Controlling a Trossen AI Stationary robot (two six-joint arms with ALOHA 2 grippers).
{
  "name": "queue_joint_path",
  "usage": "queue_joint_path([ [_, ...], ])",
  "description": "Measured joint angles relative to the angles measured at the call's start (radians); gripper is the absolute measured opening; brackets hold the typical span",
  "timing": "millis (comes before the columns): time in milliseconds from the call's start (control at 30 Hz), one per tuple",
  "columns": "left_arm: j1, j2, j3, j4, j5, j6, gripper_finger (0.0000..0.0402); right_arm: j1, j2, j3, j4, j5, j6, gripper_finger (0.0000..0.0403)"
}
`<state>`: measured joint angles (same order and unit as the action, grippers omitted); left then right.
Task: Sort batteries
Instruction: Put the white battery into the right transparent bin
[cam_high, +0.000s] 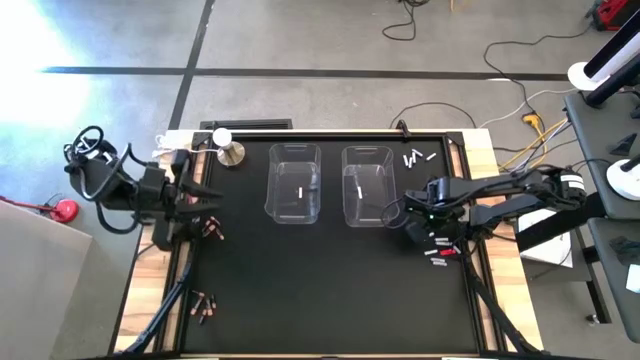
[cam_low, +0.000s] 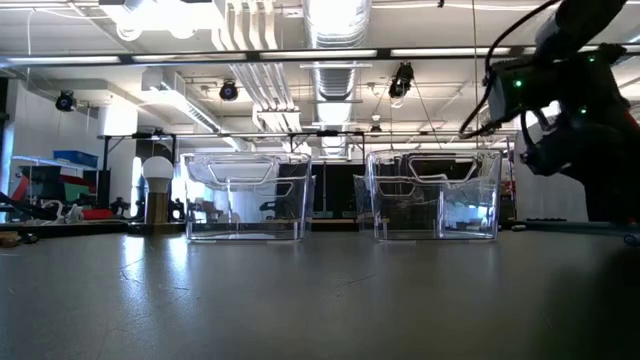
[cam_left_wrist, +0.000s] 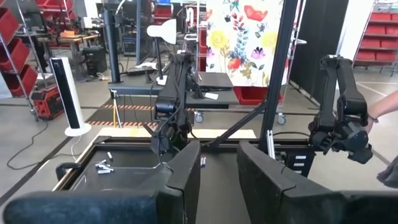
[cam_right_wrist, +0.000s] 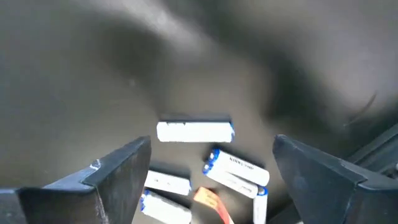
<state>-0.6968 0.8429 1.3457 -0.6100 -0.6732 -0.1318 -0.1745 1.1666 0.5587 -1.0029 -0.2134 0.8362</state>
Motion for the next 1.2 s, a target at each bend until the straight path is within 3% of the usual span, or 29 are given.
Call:
queue_joint_path([
  [267, 0.0, 0.004, 0.0, 0.019, 0.0, -0.008, 0.0087, 0.0, -0.001, -0.05, 0.102, -0.029, -0.01, 0.0305],
  [667, 0.0, 0.012, 0.0, 0.023, -0.001, -0.01, 0.0087, 0.007, 0.001, -0.054, 0.103, -0.015, 0.035, 0.0252],
  [900, 0.0, 0.013, 0.0, 0.023, -0.001, -0.001, 0.0087, 0.09, 0.002, -0.045, 0.12, 0.011, 0.114, 0.0225],
  [1200, 0.0, 0.008, 0.0, 0.022, -0.001, 0.021, 0.0087, 0.193, 0.002, -0.047, 0.122, 0.058, 0.257, 0.0219],
])
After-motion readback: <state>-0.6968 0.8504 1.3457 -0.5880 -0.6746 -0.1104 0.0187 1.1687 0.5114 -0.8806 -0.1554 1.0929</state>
